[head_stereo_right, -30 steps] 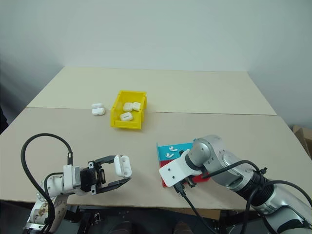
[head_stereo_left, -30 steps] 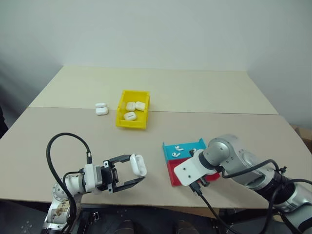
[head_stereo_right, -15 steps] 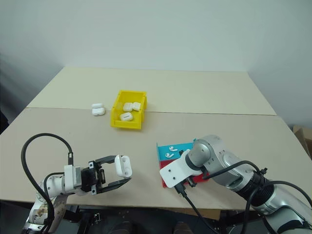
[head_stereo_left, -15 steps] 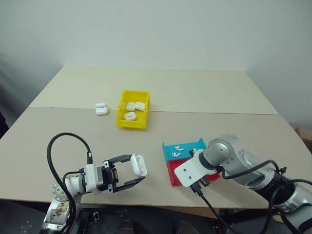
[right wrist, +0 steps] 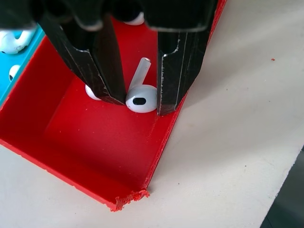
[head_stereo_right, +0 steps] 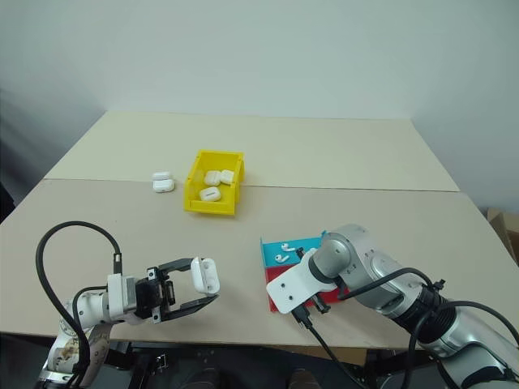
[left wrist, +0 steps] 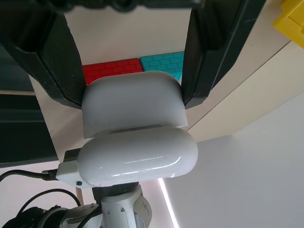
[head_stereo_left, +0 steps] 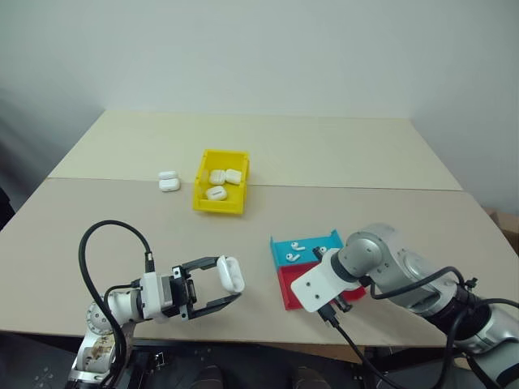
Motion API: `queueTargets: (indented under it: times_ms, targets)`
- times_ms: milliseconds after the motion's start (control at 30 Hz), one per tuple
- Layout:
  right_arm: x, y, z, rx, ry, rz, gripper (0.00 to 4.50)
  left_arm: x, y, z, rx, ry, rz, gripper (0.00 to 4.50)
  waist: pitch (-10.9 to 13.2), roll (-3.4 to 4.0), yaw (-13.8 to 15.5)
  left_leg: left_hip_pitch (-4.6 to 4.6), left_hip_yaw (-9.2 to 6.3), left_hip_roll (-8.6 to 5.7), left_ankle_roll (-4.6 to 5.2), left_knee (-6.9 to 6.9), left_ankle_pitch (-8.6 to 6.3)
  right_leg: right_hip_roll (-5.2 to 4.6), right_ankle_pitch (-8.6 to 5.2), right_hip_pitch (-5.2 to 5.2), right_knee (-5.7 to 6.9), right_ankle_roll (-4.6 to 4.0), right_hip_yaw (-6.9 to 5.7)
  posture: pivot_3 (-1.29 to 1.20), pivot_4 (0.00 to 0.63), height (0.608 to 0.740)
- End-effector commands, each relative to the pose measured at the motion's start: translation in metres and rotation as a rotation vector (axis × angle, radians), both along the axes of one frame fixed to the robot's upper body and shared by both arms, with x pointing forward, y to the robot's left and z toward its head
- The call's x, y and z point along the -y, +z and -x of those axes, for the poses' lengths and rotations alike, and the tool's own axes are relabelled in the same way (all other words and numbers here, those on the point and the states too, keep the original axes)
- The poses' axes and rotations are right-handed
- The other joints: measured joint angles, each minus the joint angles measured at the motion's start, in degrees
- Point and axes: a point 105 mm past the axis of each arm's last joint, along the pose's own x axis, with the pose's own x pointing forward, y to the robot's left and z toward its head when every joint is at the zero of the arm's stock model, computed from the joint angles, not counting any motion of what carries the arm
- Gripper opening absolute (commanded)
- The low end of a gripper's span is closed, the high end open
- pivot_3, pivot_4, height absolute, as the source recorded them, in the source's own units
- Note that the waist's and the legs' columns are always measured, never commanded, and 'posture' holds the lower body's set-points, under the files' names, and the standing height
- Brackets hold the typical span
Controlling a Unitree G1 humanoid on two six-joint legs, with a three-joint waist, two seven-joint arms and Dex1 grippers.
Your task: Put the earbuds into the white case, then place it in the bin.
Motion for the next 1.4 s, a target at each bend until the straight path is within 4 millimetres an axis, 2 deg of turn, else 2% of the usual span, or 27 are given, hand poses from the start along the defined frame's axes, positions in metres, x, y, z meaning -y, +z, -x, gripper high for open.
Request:
queueTargets:
  times_ms: [33, 200, 500, 667, 933, 1200, 1400]
  targets:
    - [0.002, 0.001, -0.002, 0.017, -0.012, -0.002, 1.29, 0.002, 0.006, 0.002, 0.03, -0.005, 0.001, 2.74, 0.0, 0.0, 0.0, 0.0, 0.0, 0.0, 0.0, 0.0, 0.0, 0.0, 0.0, 0.0, 0.0, 0.0, 0.0, 0.0, 0.15, 0.74]
    - [0.001, 0.01, -0.001, 0.011, -0.026, -0.031, 1.29, 0.001, 0.007, 0.0, 0.032, -0.002, -0.001, 2.74, 0.0, 0.0, 0.03, -0.01, 0.0, 0.0, 0.0, 0.0, 0.0, 0.0, 0.0, -0.01, 0.0, 0.0, 0.0, 0.0, 0.15, 0.74]
    - [0.005, -0.001, -0.002, 0.007, -0.034, -0.01, 1.29, 0.001, 0.006, -0.001, 0.03, -0.004, -0.006, 2.74, 0.0, 0.0, 0.04, -0.01, 0.0, 0.0, 0.0, -0.03, 0.0, 0.0, 0.0, 0.0, -0.05, 0.0, 0.0, 0.0, 0.15, 0.74]
    - [0.004, 0.012, -0.003, 0.03, -0.052, -0.056, 1.29, 0.002, 0.008, -0.001, 0.03, -0.008, 0.003, 2.74, 0.0, 0.0, 0.03, -0.01, 0.0, 0.0, 0.0, -0.03, 0.0, 0.0, 0.0, 0.0, -0.05, 0.0, 0.0, 0.0, 0.15, 0.74]
    - [0.012, 0.068, 0.01, 0.037, -0.142, -0.243, 1.29, 0.011, 0.03, -0.006, 0.051, -0.035, 0.063, 2.74, 0.02, 0.0, 0.22, -0.1, -0.01, 0.01, 0.01, -0.04, -0.01, 0.0, 0.0, -0.03, -0.1, 0.0, -0.03, 0.0, 0.15, 0.74]
    - [0.011, 0.143, 0.008, 0.043, -0.317, -0.668, 1.29, 0.023, 0.063, -0.015, 0.045, -0.07, 0.161, 2.74, 0.02, 0.0, -0.08, -0.14, -0.01, 0.02, 0.02, -0.06, -0.02, 0.0, 0.03, -0.03, -0.19, -0.02, -0.03, 0.0, 0.15, 0.74]
    - [0.01, 0.194, 0.014, 0.032, -0.327, -0.998, 1.29, 0.029, 0.08, -0.018, -0.001, -0.107, 0.231, 2.74, 0.02, 0.0, 0.03, -0.27, -0.03, 0.02, 0.08, -0.08, -0.05, 0.01, 0.05, -0.06, -0.3, -0.01, -0.05, 0.0, 0.15, 0.74]
